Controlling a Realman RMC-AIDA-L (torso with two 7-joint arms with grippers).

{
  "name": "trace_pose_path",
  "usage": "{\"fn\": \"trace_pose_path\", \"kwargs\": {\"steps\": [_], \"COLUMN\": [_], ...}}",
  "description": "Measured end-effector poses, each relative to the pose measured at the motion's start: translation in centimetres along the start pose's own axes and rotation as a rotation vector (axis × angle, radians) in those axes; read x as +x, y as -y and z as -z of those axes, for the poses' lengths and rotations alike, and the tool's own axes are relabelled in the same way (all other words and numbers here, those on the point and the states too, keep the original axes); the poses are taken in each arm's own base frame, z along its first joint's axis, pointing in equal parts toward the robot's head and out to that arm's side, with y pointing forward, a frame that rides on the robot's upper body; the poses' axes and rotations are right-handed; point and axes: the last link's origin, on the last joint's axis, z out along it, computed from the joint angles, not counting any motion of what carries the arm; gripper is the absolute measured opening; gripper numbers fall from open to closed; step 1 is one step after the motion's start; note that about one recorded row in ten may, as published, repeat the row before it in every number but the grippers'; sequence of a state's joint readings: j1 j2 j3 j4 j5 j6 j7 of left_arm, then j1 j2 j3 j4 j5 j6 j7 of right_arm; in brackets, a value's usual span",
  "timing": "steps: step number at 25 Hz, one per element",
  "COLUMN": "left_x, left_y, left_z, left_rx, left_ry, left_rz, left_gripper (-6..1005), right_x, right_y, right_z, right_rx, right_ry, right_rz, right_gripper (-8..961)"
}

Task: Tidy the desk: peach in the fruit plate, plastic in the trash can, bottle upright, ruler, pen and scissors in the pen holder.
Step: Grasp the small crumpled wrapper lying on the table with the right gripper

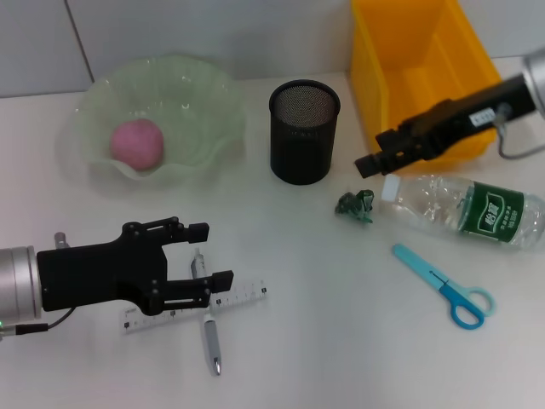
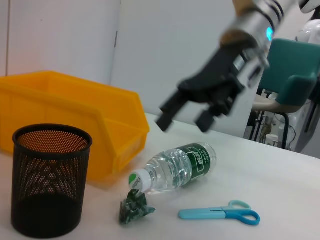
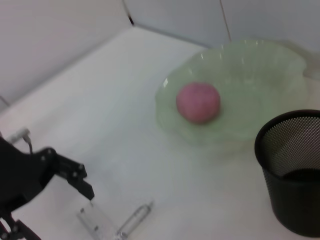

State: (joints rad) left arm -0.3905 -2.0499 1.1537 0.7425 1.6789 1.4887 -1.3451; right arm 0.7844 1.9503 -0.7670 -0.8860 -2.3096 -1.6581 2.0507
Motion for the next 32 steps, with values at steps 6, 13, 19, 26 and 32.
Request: {"fn": "trace_pose_path", "kwargs": {"steps": [6, 13, 19, 26, 32], "left_x": [0.2, 0.2, -0.1, -0.2, -0.3], "left_y": [0.1, 0.2, 0.2, 0.2, 0.1], "left_z": [0.1, 0.2, 0.2, 0.4, 0.5], "left_rx": [0.011, 0.022, 0.030, 0.040, 0.040], "left_ry": [-0.013, -0.026, -0.029, -0.038, -0.039], "left_rz": [0.006, 0.013, 0.028, 0.033, 0.038], "left_gripper": [807, 807, 807, 807, 806], "right_x": [-3.5, -5.3, -4.8, -3.4, -2.5], "right_y": [-0.7, -1.6, -2.1, -1.9, -1.3], "right_z": [-2.1, -4.9, -7.8, -10.0, -10.8], "right_rx": [0.078, 0.168, 0.214, 0.248, 0.264], "right_ry": [-0.225, -0.383, -0.463, -0.513, -0.513], "right_rz": [0.123, 0.258, 0.345, 0.387, 0.375], "right_gripper": [812, 813, 812, 813, 813]}}
